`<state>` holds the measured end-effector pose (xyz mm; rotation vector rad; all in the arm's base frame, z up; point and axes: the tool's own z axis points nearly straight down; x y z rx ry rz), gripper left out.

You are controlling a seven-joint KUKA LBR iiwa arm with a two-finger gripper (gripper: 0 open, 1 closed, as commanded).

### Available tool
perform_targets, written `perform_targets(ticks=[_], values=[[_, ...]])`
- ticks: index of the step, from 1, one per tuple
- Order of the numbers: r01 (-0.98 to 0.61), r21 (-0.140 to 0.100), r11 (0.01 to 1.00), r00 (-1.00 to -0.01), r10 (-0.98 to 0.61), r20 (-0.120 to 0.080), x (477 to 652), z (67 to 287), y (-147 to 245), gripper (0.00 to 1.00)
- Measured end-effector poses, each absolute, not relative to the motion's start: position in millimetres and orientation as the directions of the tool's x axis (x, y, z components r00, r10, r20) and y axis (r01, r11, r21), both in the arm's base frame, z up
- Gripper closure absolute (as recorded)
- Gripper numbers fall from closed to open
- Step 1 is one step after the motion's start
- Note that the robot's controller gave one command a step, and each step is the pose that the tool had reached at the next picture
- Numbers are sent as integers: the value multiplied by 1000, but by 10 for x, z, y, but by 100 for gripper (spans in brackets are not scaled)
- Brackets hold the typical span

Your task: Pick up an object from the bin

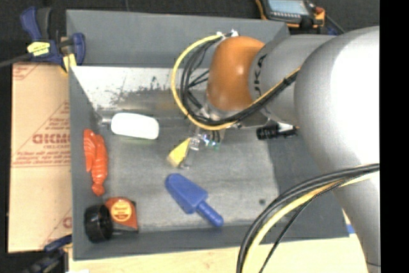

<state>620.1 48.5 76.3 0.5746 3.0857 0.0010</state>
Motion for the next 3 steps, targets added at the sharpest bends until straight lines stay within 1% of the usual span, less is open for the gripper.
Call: perform_targets(ticks=[1,3], values=[[399,2,917,-917,399,-2,6290,944,479,0],[454,3,891,-891,454,-5,6295,1026,430,0]])
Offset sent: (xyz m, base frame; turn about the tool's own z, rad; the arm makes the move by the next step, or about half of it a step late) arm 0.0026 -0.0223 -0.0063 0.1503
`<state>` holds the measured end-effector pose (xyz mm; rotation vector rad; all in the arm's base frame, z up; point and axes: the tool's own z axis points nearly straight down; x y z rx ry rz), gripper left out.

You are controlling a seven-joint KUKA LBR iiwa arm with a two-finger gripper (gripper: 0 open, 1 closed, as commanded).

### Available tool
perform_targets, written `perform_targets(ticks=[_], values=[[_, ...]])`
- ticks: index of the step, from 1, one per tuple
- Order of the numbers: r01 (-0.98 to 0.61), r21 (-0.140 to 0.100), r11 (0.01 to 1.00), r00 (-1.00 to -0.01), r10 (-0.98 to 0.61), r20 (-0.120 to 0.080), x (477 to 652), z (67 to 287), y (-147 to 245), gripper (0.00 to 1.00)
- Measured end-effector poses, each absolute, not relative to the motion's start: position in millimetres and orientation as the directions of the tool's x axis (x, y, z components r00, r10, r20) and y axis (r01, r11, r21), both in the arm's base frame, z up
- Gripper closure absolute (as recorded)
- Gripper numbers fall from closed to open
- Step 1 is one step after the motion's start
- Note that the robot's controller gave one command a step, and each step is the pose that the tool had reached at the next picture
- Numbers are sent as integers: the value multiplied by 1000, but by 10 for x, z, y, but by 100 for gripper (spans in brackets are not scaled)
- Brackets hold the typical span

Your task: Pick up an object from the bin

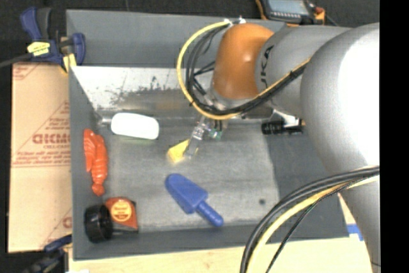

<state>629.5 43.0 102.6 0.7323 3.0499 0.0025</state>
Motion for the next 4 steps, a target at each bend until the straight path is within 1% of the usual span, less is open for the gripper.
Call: perform_targets(ticks=[1,2,3,4], values=[[283,3,959,-959,283,-4,6241,883,223,0],[167,-3,986,-986,167,-3,6217,806,-101,0],[436,1,900,-900,436,-5,6254,774,370,0],[462,4,887,-887,462,-3,6262,745,691,0]])
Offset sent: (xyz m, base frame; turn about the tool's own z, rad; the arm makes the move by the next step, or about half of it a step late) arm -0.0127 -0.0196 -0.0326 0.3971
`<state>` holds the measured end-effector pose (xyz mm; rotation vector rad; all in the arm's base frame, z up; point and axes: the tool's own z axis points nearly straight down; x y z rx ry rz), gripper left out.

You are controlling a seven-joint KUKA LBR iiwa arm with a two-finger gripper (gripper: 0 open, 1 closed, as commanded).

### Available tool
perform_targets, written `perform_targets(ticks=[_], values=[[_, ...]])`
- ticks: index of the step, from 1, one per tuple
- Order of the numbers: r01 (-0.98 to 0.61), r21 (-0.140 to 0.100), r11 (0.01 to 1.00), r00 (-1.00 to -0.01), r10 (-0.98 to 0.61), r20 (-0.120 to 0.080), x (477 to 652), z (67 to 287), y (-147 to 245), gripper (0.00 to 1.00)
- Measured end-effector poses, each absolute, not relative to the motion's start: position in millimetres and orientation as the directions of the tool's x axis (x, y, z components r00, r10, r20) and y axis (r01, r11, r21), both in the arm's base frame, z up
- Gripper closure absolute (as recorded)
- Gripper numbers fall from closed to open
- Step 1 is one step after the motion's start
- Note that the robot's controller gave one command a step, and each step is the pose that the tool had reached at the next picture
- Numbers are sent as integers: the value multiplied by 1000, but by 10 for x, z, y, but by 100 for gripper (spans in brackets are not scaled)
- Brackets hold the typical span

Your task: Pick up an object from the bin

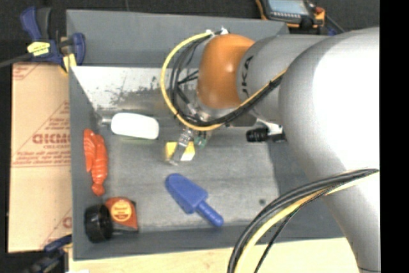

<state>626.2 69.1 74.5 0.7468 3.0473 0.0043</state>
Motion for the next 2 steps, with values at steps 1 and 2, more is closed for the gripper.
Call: perform_targets(ticks=[1,2], values=[[216,1,976,-976,216,-5,6343,772,604,0],[194,1,981,-981,194,-7,6359,777,566,0]])
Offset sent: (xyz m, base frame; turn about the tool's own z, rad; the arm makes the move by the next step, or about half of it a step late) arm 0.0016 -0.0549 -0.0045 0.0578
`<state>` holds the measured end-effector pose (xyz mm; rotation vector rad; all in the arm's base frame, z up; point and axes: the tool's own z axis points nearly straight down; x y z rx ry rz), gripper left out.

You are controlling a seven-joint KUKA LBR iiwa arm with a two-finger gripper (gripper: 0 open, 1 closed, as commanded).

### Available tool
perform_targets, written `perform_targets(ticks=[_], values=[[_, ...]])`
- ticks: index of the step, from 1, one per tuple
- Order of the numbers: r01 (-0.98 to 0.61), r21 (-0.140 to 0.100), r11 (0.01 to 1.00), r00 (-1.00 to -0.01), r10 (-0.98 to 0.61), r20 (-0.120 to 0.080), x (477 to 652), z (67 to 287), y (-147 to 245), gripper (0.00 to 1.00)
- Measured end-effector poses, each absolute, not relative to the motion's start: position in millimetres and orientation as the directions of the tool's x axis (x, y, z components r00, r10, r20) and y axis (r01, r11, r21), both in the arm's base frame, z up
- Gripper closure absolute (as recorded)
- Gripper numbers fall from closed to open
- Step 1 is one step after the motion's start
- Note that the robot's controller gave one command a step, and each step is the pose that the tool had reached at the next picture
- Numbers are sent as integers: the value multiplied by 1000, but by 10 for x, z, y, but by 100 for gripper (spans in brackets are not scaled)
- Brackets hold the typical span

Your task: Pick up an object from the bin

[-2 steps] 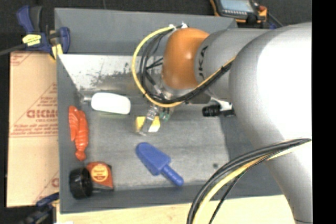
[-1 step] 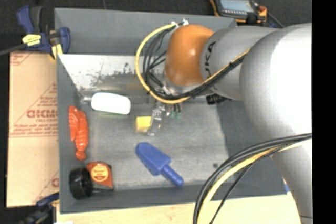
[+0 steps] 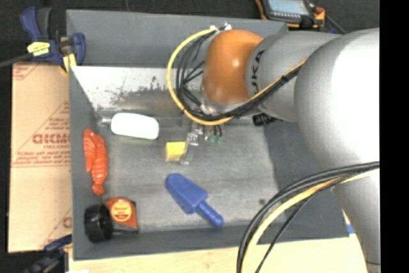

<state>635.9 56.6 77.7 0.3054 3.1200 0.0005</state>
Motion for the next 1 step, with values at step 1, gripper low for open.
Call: perform_targets(ticks=[1], values=[[-29,-1,1000,-1000,-29,-7,6275,731,726,100]])
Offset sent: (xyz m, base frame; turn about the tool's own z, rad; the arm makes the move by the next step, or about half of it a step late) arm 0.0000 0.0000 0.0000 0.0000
